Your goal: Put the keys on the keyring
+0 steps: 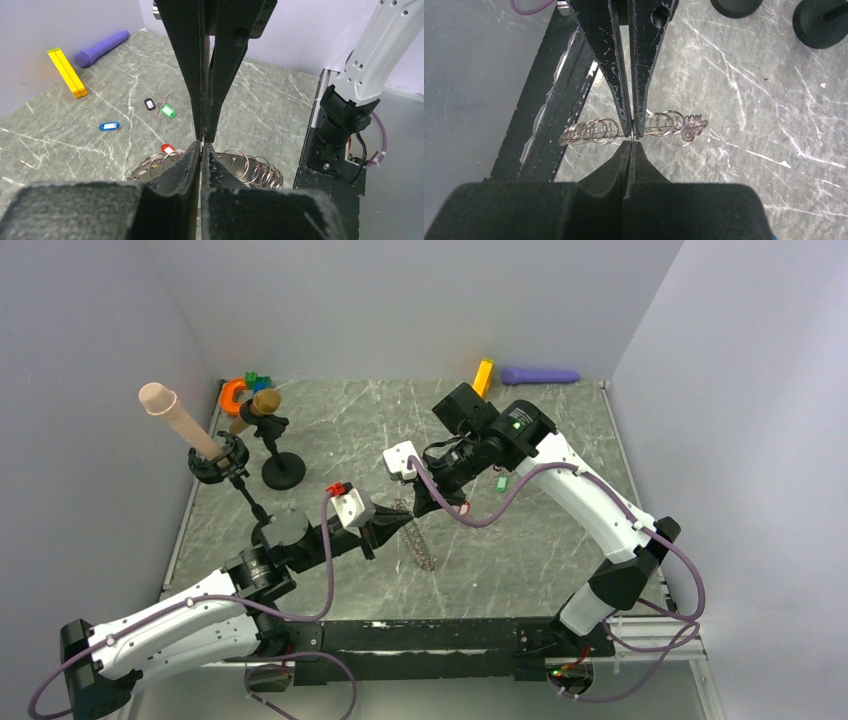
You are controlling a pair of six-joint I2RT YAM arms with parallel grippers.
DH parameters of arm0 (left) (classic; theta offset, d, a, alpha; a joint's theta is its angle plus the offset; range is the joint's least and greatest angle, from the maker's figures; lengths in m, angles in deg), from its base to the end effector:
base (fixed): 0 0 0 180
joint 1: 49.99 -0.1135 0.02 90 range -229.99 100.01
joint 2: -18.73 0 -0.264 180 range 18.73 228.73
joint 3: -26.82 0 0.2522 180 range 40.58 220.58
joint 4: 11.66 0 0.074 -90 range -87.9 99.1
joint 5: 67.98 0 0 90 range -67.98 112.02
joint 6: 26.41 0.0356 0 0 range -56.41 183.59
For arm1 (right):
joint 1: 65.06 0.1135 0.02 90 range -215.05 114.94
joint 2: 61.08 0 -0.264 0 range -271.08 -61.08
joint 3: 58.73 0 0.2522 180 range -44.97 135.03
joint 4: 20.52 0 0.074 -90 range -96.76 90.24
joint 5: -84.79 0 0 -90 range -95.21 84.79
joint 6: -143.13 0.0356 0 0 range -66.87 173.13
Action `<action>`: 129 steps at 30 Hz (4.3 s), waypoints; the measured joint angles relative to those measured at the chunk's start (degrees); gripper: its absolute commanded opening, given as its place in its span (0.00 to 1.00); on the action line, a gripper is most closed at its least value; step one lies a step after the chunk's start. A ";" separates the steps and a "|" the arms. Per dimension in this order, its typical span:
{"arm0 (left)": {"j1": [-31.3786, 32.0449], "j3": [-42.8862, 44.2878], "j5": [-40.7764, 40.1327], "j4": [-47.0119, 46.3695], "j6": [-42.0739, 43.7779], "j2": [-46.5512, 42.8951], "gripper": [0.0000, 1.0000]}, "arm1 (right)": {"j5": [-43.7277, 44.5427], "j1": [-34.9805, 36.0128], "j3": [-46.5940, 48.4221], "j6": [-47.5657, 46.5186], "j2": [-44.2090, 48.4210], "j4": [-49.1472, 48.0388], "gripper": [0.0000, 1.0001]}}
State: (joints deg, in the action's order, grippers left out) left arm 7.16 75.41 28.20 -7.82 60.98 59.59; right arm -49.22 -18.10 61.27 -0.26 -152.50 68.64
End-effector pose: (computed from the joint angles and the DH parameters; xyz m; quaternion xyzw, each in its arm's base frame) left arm 0.0941 -0.1528 0.3276 0.3474 0.5879 -0.3954 0.6143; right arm 0.1846 0.2339 0.4113 -0.7497 0.5013 0.3486 0.2554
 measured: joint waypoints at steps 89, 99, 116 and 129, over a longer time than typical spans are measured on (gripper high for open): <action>0.20 0.61 5.92 13.70 13.94 -8.63 0.00 | -14.45 -11.39 -12.44 -2.91 8.39 0.31 0.59; 0.20 6.67 10.19 20.63 18.84 -4.57 0.00 | -19.93 -11.56 -15.67 -9.77 8.39 1.79 0.59; 0.15 1.07 10.45 13.09 14.10 -7.87 0.00 | -21.59 -11.58 -19.26 -11.41 8.41 0.70 0.59; -0.22 -4.63 7.04 4.09 4.81 -10.40 0.00 | -21.64 -11.58 -21.62 -8.15 9.11 -2.93 0.59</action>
State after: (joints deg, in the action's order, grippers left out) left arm 6.94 70.78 35.24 -3.73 65.79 49.19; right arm -70.86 -29.68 39.65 -8.41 -143.38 65.71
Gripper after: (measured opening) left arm 0.019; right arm 0.589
